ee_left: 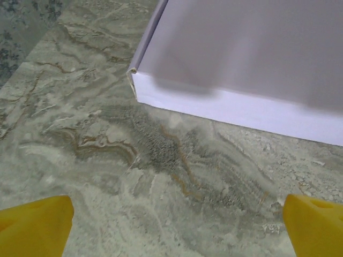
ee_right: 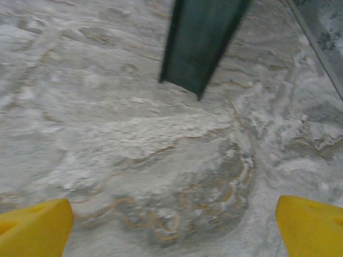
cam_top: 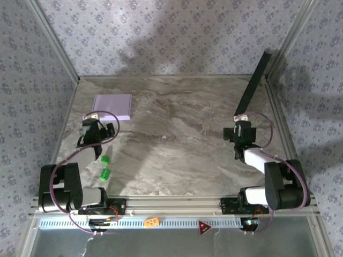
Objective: Fold the paper box
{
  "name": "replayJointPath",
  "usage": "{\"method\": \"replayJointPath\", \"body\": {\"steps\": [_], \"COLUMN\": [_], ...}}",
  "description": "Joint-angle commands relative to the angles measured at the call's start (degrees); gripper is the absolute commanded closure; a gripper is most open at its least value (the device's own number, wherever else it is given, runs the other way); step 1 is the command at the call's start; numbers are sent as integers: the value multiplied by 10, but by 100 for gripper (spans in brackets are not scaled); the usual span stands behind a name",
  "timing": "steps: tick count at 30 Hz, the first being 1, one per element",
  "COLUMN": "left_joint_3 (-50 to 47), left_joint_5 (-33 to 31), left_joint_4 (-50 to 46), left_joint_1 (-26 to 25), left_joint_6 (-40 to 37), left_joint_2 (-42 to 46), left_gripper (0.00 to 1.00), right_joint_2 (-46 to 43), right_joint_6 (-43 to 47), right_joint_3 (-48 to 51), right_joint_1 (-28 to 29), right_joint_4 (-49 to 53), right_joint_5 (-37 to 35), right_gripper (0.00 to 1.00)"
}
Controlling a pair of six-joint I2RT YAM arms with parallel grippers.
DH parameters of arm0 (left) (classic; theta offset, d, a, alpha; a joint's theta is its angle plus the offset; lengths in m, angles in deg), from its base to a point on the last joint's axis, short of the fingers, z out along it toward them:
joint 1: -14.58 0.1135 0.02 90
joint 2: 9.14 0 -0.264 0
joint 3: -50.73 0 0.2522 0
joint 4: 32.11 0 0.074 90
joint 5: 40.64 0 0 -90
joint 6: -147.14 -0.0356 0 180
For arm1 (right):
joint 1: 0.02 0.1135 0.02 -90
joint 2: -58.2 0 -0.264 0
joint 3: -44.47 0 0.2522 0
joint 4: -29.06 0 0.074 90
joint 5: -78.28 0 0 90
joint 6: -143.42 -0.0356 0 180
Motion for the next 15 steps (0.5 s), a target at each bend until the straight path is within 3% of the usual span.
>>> {"method": "replayJointPath", "body": {"steps": [1,4,6,10,15], "left_joint_3": [-7,-5,-4,-26,-30], "left_joint_5": [36,60,72,98,127], "left_joint_4": [111,155,172,238,284], "left_joint_1": [7,9,10,12,2], "left_joint_6": [-5,-12,-25,-35,-61], "left_joint_2": [-29,-50,-63,-89,-130], "left_gripper": [0,0,0,0,0], "right_joint_2": [17,33,58,127,118], "right_joint_6": [21,-15,-25,-25,-11], "right_joint_3": [13,1,26,65,26], "right_joint_1": [-28,-62,-81,-84,-67], "right_joint_4": [-144,-146,-229,-367,-280], "right_joint_5": [54,102,142,147,117], "right_gripper": [1,1,1,1,1]}}
